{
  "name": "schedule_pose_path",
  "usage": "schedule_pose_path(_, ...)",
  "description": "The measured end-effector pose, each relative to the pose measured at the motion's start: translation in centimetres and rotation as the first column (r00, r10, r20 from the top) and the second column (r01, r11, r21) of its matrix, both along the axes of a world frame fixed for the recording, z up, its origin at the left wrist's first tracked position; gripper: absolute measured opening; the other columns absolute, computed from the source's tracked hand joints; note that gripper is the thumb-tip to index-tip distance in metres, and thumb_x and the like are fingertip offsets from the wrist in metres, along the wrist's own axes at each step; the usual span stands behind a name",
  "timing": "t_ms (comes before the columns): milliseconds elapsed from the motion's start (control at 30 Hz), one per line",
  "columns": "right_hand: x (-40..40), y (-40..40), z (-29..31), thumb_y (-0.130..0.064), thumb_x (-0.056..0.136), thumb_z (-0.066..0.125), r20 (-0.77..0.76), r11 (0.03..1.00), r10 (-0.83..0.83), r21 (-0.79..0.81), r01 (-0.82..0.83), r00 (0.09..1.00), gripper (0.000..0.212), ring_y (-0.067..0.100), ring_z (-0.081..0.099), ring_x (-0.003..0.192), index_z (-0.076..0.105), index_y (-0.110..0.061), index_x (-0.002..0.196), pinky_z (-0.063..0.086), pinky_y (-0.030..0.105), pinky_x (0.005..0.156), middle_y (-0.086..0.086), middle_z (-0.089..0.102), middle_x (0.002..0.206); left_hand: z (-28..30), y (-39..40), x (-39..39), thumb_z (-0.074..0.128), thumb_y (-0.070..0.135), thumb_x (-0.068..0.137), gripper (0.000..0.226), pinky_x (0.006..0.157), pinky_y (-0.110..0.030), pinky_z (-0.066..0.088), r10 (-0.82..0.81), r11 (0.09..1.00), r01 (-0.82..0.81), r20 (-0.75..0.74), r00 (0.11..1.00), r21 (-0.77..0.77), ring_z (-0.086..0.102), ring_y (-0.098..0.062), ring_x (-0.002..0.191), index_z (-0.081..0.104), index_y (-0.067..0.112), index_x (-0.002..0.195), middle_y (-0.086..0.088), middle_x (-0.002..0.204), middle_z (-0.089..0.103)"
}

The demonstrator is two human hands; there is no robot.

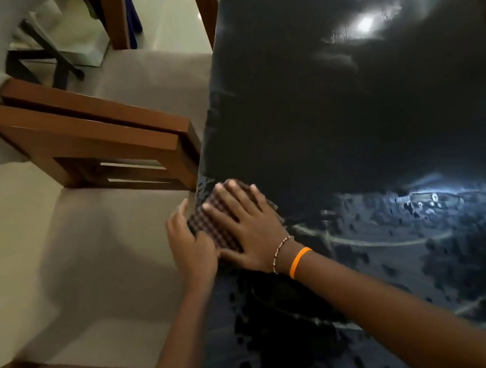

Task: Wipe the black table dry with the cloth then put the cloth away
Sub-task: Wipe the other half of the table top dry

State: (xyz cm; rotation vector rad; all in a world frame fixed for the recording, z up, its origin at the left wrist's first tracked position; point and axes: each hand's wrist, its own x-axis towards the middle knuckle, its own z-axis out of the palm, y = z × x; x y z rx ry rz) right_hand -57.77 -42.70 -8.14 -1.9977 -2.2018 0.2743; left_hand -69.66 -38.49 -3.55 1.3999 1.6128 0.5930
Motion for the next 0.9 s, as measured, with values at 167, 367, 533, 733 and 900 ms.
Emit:
schedule_pose_path(167,1.9,4.2,-0.3,-0.067,0.08,0.041,0.121,0.967,0.251,-0.001,-0.253,0.96,0.081,0.03,0.01,0.145,0.018,-0.031,0.148,0.006,0.054,0.115,0.008,0.015,0.158,-0.8,1.9,-0.6,0.038,-0.003,0.084,0.056,0.106,-0.033,0.036,0.023,0.999,-0.022,0.049,0.999,-0.023,0.042,-0.013,0.124,0.043,0.019,0.135,0.0,0.132,0.045)
schedule_pose_path(367,6.0,14.4,0.1,-0.07,0.075,0.023,0.158,0.999,0.012,-0.049,-0.005,0.987,0.082,0.029,0.009,0.146,0.021,-0.031,0.147,0.005,0.055,0.114,0.006,0.015,0.158,-1.2,3.8,-0.1,0.045,0.003,0.089,0.053,0.104,-0.018,0.025,-0.082,0.996,0.081,0.015,0.997,0.043,0.035,-0.006,0.131,0.038,0.02,0.139,0.005,0.141,0.04)
schedule_pose_path(533,9.2,21.2,0.9,-0.067,0.081,0.017,0.276,0.963,-0.24,-0.053,0.264,0.931,0.082,0.031,-0.002,0.146,0.013,-0.02,0.149,-0.006,0.053,0.114,0.012,0.003,0.158,-2.0,3.4,0.1,0.048,0.0,0.087,0.054,0.11,-0.026,0.031,-0.191,0.975,0.192,-0.014,0.981,0.115,0.039,-0.011,0.131,0.04,0.016,0.138,-0.001,0.139,0.044)
schedule_pose_path(733,7.3,22.3,0.3,-0.042,0.092,0.036,0.058,0.929,-0.363,-0.047,0.366,0.93,0.071,0.026,-0.002,0.146,0.005,-0.013,0.149,-0.001,0.04,0.118,0.012,-0.001,0.159,-2.5,2.5,0.3,0.047,-0.004,0.085,0.059,0.114,-0.031,0.029,-0.272,0.945,0.281,-0.077,0.959,0.168,0.032,-0.011,0.136,0.036,0.015,0.14,0.0,0.144,0.04)
schedule_pose_path(900,9.9,20.1,0.6,-0.039,0.096,0.033,-0.003,0.921,-0.387,-0.037,0.387,0.922,0.056,0.025,0.001,0.147,0.01,-0.036,0.147,0.001,0.04,0.118,0.006,0.002,0.159,-2.2,1.9,0.7,0.049,0.005,0.086,0.057,0.118,-0.034,0.018,-0.379,0.886,0.408,-0.165,0.911,0.221,0.025,-0.012,0.14,0.035,0.014,0.141,0.0,0.147,0.037)
